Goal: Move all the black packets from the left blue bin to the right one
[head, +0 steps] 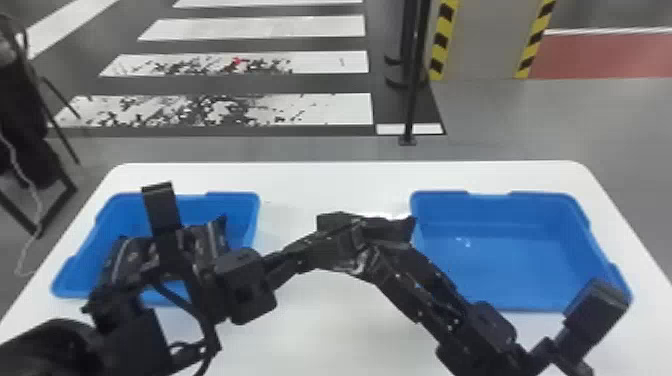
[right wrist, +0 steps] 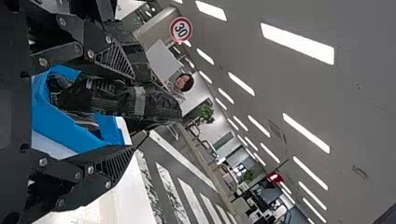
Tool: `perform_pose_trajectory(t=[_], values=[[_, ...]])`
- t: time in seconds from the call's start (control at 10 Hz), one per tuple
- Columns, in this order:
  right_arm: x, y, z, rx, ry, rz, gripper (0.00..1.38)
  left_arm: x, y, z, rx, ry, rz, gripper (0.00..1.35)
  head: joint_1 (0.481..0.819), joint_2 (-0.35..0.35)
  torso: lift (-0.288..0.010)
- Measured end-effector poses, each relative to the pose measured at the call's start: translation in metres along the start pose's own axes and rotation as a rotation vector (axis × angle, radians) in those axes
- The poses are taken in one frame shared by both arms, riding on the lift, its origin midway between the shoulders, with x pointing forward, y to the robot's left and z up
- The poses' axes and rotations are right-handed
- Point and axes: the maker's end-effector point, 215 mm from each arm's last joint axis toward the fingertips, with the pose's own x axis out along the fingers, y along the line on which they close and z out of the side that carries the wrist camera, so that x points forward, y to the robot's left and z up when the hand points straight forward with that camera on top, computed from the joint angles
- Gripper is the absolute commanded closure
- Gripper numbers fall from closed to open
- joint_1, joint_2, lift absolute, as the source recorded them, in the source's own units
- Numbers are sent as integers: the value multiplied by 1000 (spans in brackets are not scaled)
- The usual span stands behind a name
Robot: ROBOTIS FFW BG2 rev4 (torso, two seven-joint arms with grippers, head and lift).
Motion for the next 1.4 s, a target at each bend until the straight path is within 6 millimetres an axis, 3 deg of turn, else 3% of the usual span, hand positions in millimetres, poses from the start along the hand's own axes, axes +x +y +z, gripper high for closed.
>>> perform_pose_trajectory(t=[0.1, 0.2, 0.4, 0.5, 0.7, 0.8, 1.0, 1.3, 1.4], values=[[0, -1, -1, 8, -2, 0, 1279, 0, -1, 1, -1, -2, -2, 1208, 695, 51, -154], [-1, -1, 0, 8, -5, 2, 1279, 0, -1, 2, -4, -6, -4, 1070, 695, 50, -154], [-1, -1, -2, 20, -6, 6, 1280, -2, 0, 2, -25, -22, 3, 433, 695, 54, -154], [-1, -2, -5, 30, -4, 7, 1279, -5, 4, 3, -30, -32, 15, 269, 695, 58, -154], [1, -14, -2, 16, -13, -3, 1280, -13, 13, 3, -35, -41, 41, 233, 695, 70, -154], [2, -30, 8, -14, -29, -22, 1279, -18, 17, 5, -35, -50, 53, 233, 695, 64, -154], [1, -81, 28, -88, -53, -90, 1279, -32, 27, 8, -35, -67, 88, 239, 695, 33, -154], [-14, -186, 51, -214, -43, -265, 1273, -55, 43, 13, -32, -90, 148, 246, 695, -25, -154], [-25, -214, 60, -252, -34, -328, 1145, -60, 46, 14, -32, -96, 161, 246, 695, -51, -154]])
